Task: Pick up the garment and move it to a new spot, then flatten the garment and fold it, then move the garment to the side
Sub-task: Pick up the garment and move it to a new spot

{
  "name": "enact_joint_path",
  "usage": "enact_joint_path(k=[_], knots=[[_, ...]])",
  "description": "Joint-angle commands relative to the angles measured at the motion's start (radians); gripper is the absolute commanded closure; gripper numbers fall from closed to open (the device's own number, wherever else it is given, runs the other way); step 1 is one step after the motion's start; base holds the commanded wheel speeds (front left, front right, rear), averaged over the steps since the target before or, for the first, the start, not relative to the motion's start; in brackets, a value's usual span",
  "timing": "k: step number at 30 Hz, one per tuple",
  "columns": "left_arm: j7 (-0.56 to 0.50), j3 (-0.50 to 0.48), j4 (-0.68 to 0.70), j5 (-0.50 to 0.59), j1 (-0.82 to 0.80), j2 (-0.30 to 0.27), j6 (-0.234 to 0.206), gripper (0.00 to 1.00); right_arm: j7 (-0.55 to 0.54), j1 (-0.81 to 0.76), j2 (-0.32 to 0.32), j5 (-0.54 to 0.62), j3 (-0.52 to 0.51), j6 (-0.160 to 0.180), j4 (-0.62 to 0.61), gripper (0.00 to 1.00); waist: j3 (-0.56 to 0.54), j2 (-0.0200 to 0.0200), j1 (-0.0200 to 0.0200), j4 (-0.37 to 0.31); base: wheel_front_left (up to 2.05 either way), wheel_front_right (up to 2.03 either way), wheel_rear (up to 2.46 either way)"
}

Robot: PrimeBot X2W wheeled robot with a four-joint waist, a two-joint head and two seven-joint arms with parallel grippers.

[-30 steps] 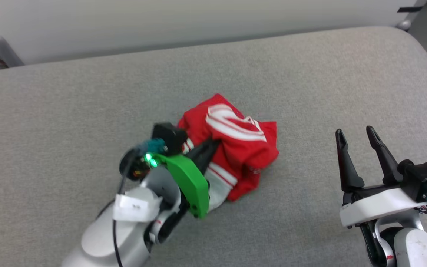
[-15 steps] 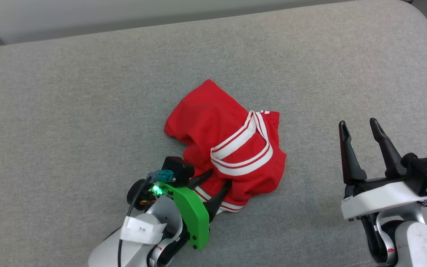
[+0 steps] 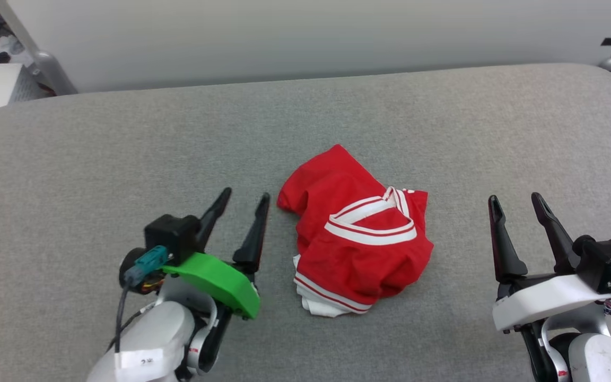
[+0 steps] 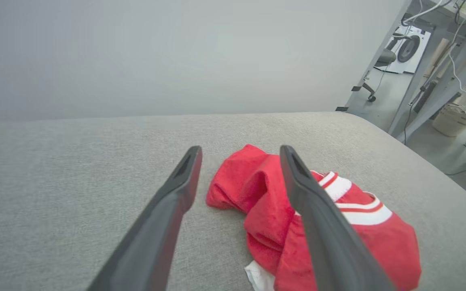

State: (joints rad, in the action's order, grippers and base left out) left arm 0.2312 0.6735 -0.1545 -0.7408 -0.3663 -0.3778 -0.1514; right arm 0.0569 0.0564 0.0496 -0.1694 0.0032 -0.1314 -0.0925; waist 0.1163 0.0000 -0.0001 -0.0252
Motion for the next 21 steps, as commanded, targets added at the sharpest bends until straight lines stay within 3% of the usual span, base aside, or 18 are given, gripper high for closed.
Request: enact_joint_path(k=[1, 11, 17, 21], knots=[[0.013, -0.030, 0.009, 0.004, 0.030, -0.014, -0.020, 0.00, -0.003, -0.015, 0.001, -0.002, -0.004, 0.001, 0.002, 0.00, -0.050, 0.0000, 0.0001, 0.054, 0.00, 0.00, 0.00], [0.030, -0.239, 0.095, 0.063, 0.162, -0.082, -0.103, 0.00, -0.016, -0.055, 0.001, -0.014, -0.019, 0.001, 0.003, 0.00, -0.087, 0.0000, 0.0001, 0.104, 0.00, 0.00, 0.00], [0.030, -0.329, 0.153, 0.112, 0.250, -0.099, -0.098, 0.00, -0.023, -0.073, 0.001, -0.013, -0.017, 0.001, 0.002, 0.00, -0.100, 0.0000, 0.0001, 0.101, 0.00, 0.00, 0.00], [0.030, -0.321, 0.168, 0.126, 0.296, -0.105, -0.088, 0.00, -0.031, -0.089, 0.001, -0.012, -0.012, 0.001, 0.000, 0.00, -0.106, 0.0000, 0.0001, 0.090, 0.00, 0.00, 0.00]])
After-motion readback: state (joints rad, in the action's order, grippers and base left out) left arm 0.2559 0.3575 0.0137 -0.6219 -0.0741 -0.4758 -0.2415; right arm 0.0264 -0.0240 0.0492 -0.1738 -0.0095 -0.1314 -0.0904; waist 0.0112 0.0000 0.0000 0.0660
